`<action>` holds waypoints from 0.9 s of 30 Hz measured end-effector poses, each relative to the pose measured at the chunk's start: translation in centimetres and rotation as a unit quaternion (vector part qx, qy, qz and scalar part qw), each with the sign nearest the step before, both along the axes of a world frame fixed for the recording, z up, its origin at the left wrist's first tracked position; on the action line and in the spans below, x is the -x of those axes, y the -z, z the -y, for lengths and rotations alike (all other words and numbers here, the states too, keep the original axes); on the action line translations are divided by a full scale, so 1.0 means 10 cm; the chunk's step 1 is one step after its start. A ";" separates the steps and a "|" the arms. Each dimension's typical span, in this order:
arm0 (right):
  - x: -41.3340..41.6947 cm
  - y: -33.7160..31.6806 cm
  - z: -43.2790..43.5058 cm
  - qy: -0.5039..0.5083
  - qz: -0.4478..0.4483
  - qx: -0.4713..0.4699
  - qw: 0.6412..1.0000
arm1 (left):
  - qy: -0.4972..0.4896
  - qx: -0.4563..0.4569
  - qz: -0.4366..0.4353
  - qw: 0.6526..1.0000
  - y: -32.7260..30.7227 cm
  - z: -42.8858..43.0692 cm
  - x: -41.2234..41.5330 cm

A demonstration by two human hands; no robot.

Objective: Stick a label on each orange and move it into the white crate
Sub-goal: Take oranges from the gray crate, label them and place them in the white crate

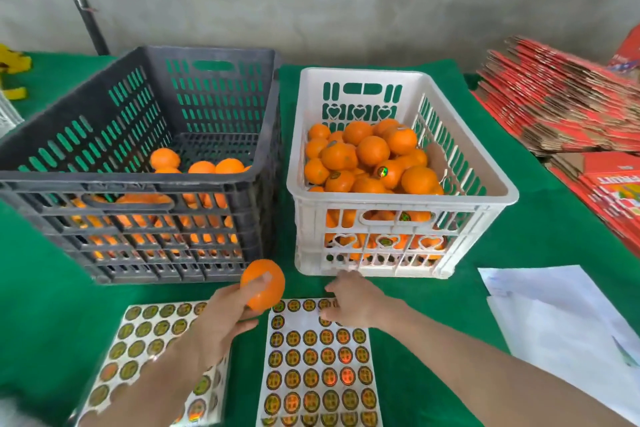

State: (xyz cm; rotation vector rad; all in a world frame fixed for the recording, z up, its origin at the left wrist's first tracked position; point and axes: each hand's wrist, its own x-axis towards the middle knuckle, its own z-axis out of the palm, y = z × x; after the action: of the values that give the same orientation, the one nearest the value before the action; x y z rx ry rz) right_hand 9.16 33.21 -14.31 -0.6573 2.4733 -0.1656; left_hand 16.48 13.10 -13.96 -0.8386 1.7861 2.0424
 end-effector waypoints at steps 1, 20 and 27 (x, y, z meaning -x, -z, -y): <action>-0.03 0.08 0.01 -0.005 -0.015 -0.032 0.999 | -0.015 -0.010 0.014 1.000 0.05 0.03 -0.02; -0.07 -0.05 0.04 0.100 -0.052 0.343 0.933 | 0.336 0.079 -0.057 0.937 -0.27 -0.05 0.35; -0.33 0.10 0.02 0.061 -0.214 0.340 0.914 | 0.262 -0.078 -0.044 0.961 -0.13 0.01 0.39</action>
State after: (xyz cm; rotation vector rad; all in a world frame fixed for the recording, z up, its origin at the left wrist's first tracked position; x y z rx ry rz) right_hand 12.47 33.04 -15.28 -0.8891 2.8725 -1.0699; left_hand 12.63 13.03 -12.67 -0.1953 1.6390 1.8489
